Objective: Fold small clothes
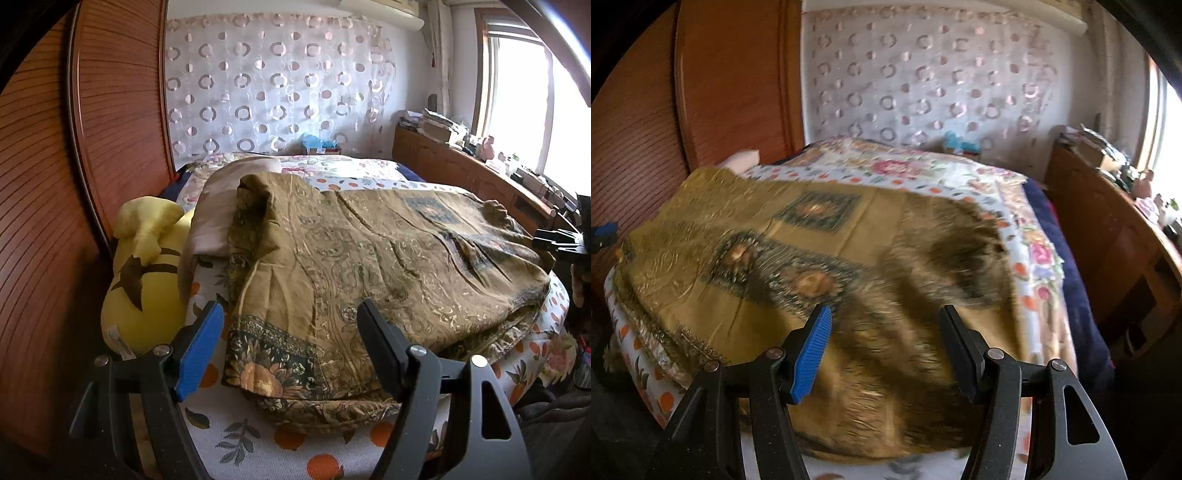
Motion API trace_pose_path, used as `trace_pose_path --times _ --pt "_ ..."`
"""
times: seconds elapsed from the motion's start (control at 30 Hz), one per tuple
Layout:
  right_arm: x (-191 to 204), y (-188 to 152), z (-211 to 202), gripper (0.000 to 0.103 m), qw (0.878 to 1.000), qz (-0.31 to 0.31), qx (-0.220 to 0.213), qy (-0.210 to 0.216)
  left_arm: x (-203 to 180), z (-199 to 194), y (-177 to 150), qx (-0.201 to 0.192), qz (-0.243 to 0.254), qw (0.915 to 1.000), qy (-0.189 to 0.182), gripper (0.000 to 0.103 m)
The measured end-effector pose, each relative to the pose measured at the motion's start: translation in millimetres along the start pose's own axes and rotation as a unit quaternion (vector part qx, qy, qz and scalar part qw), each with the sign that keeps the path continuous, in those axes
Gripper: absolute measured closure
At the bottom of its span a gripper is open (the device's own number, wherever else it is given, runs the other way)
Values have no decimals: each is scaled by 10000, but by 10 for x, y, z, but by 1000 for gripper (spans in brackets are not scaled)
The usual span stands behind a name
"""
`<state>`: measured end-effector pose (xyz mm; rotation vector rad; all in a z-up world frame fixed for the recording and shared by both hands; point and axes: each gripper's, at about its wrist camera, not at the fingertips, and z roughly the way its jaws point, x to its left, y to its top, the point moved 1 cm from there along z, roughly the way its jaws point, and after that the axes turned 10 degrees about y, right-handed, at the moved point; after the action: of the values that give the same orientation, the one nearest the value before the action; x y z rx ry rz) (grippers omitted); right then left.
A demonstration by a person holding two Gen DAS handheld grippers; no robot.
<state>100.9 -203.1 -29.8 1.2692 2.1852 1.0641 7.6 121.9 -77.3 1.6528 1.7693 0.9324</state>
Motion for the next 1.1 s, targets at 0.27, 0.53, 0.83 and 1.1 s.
trace_pose_path --times 0.27,0.53,0.83,1.1 --pt "3 20 263 41 9993 -61 317 184 54 46 -88 116 -42 9999 84 28" --pt "106 0 418 41 9978 -223 595 170 167 167 -178 345 -219 9990 163 28" --pt "37 -36 543 36 9975 -163 601 337 298 313 -293 652 -321 9972 193 28" --pt "41 -33 580 34 9976 -102 583 355 269 358 -366 756 -386 9964 -19 28"
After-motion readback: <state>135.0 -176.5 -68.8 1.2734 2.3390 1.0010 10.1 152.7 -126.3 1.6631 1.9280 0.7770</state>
